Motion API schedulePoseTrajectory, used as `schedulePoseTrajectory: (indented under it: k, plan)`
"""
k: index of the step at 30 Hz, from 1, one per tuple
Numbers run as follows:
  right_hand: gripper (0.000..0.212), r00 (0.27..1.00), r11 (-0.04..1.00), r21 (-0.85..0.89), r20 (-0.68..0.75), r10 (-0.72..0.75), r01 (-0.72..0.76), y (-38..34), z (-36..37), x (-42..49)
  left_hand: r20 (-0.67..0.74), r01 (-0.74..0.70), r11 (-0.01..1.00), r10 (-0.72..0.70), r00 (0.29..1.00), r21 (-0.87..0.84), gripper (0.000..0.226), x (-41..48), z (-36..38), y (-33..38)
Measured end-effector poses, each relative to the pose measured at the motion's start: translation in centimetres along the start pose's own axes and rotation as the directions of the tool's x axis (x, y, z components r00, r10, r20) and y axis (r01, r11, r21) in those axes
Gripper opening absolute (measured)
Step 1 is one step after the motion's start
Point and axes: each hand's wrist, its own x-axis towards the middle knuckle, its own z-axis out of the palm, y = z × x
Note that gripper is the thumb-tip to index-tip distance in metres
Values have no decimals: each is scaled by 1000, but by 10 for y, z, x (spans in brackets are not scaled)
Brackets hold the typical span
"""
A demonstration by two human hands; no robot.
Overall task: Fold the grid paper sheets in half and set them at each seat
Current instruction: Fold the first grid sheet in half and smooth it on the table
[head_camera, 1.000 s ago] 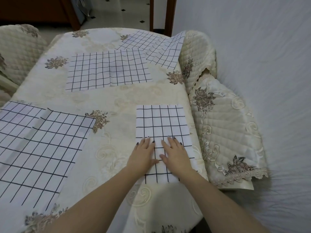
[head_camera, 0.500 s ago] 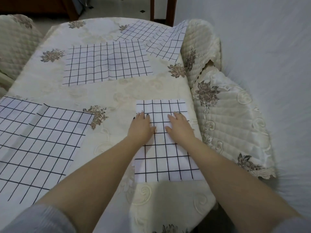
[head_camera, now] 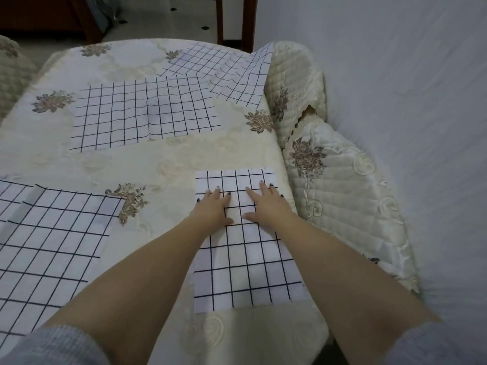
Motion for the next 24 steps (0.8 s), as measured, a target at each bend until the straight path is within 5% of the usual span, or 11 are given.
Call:
schedulePoseTrajectory:
  k: [7, 13, 24]
  plan:
    - [80, 998, 997, 44, -18, 66, -66, 24, -9, -36, -73, 51, 996, -46, 996, 67, 74, -28, -2, -26]
    - [74, 995, 979, 200, -95, -20, 39, -11, 26, -115, -244, -24, 986, -16, 970, -162, 72, -104, 32, 2]
    - [60, 993, 976, 217, -122, 2, 25, -28, 95, -170, -201, -29, 984, -7, 980, -175, 73, -156, 105, 3]
